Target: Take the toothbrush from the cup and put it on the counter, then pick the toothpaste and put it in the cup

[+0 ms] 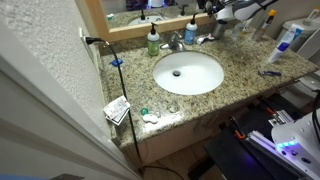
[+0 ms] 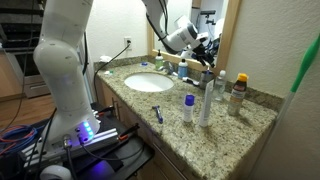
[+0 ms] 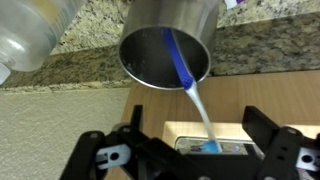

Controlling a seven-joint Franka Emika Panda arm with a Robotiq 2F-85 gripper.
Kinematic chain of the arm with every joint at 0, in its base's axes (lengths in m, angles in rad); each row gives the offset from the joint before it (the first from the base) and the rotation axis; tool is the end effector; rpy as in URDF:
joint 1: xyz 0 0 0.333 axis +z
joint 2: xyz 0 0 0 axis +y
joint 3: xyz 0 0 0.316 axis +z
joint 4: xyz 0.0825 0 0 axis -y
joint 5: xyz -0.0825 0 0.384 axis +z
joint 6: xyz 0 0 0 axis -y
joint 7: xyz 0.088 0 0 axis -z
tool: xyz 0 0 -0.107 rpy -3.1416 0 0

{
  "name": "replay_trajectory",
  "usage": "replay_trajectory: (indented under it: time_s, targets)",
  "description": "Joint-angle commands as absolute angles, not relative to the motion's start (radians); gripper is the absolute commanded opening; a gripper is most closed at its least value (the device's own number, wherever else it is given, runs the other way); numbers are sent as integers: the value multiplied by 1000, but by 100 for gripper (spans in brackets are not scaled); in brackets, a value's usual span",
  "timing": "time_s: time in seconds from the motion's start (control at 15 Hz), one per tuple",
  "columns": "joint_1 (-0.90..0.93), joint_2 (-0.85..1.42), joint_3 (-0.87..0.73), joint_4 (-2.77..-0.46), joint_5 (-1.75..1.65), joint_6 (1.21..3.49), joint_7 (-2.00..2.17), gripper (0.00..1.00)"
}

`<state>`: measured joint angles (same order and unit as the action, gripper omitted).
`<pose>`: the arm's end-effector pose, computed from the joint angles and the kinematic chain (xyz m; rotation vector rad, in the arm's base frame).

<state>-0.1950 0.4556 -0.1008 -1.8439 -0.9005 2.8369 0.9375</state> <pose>0.6560 -0.1506 0.3243 2.6136 -0.5452 0.8573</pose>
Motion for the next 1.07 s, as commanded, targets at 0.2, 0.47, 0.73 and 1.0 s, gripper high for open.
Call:
replay_trajectory:
  time_s: [0.2, 0.47, 0.73, 1.0]
  targets:
    - [-175, 517, -127, -1772, -923, 2827, 955, 54]
    - [-179, 521, -134, -1775, -919, 2836, 951, 25]
    - [-189, 541, -167, -1766, -917, 2838, 950, 1]
    - [-210, 559, -158, -1768, -873, 2851, 918, 2]
